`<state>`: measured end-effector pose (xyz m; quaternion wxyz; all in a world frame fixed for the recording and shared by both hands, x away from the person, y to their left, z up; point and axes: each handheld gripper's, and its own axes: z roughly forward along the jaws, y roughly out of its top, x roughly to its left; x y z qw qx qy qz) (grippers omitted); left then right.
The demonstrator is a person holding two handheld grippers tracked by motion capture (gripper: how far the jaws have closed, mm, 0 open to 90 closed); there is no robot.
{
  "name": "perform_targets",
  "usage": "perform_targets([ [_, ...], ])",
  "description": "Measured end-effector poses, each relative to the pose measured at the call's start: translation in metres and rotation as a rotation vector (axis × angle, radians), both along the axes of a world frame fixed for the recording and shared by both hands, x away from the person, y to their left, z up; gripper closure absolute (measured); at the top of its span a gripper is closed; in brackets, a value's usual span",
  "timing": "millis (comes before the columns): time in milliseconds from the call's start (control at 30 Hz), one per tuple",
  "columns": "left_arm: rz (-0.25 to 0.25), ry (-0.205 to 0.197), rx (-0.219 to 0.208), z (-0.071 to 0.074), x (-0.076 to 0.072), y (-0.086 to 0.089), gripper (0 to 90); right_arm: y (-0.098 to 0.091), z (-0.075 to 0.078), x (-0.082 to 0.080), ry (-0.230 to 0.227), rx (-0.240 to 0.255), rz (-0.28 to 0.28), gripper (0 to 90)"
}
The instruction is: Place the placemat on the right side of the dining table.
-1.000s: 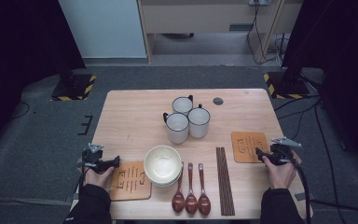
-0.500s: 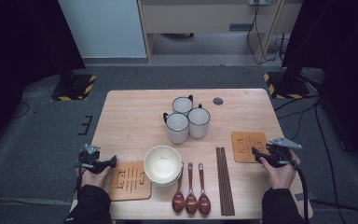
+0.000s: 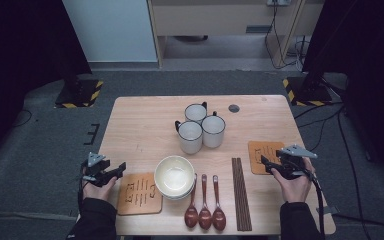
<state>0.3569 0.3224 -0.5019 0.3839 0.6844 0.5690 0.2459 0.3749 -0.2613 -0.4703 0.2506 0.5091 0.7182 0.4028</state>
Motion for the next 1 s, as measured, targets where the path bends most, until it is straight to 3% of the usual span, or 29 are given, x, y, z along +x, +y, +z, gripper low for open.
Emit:
perform_targets([
  [300, -0.04, -0.056, -0.022, 0.018, -0.005, -0.01, 29.6, 0.007, 0.014, -0.004, -0.036, 0.016, 0.022, 35.3],
  [533, -0.082, -0.13, -0.075, 0.043, -0.012, -0.02, 29.4, 0.013, 0.024, -0.008, -0.058, 0.034, 0.014, 33.8],
  [1000, -0.14, -0.157, -0.09, 0.059, -0.018, -0.034, 29.3, 0.029, 0.04, -0.011, -0.09, 0.061, 0.081, 33.8],
])
